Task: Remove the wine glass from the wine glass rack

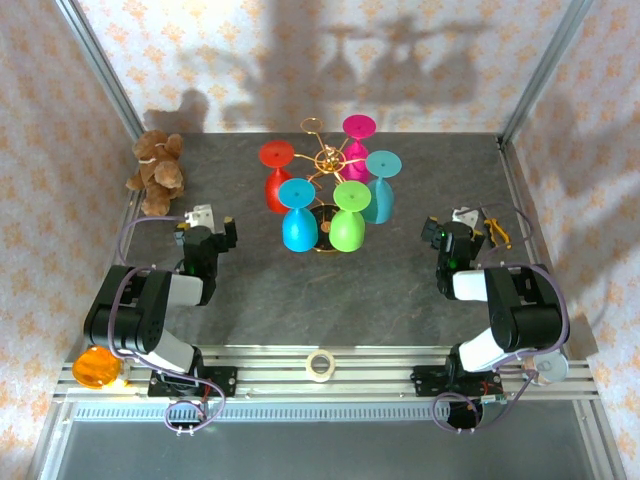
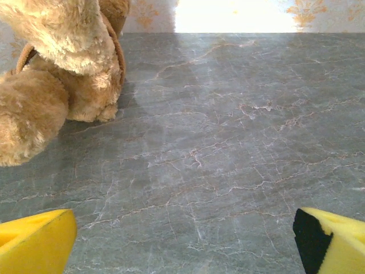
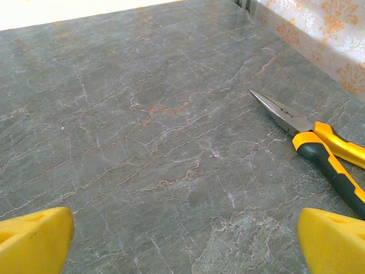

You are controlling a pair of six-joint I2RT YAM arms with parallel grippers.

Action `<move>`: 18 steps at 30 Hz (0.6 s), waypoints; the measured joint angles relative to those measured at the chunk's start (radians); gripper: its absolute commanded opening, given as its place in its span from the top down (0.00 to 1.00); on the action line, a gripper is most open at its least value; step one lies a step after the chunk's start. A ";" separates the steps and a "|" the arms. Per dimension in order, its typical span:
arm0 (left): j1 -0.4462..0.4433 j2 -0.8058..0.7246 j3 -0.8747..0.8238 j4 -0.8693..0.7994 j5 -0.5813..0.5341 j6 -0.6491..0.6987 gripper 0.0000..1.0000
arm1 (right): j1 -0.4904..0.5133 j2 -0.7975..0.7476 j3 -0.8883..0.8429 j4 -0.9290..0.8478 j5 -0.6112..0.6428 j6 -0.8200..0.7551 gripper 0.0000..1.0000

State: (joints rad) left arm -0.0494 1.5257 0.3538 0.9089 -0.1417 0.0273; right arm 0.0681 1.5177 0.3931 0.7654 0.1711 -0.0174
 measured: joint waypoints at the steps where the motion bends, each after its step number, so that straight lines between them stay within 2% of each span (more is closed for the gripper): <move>1: 0.000 0.000 0.000 0.000 0.000 0.000 0.00 | 0.000 0.000 0.000 0.000 0.000 0.000 0.00; 6: 0.000 0.000 0.004 0.000 0.000 0.000 0.01 | 0.000 0.000 0.000 0.000 0.000 0.000 0.00; 9: 0.000 0.000 0.005 0.000 0.000 0.001 0.14 | 0.000 0.000 0.000 0.000 0.000 -0.003 0.17; 12: 0.000 -0.002 0.005 -0.001 -0.002 0.000 0.22 | 0.000 -0.015 0.003 -0.017 0.014 -0.001 0.19; 16: -0.013 -0.160 0.052 -0.217 -0.039 -0.003 0.36 | -0.004 -0.188 0.063 -0.222 0.064 0.038 0.18; 18: -0.023 -0.256 0.118 -0.332 -0.055 -0.032 0.37 | -0.006 -0.286 0.122 -0.328 0.063 0.075 0.17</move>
State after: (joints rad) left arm -0.0723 1.2701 0.4721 0.5774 -0.1970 -0.0048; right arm 0.0620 1.2320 0.5148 0.4377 0.2340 0.0574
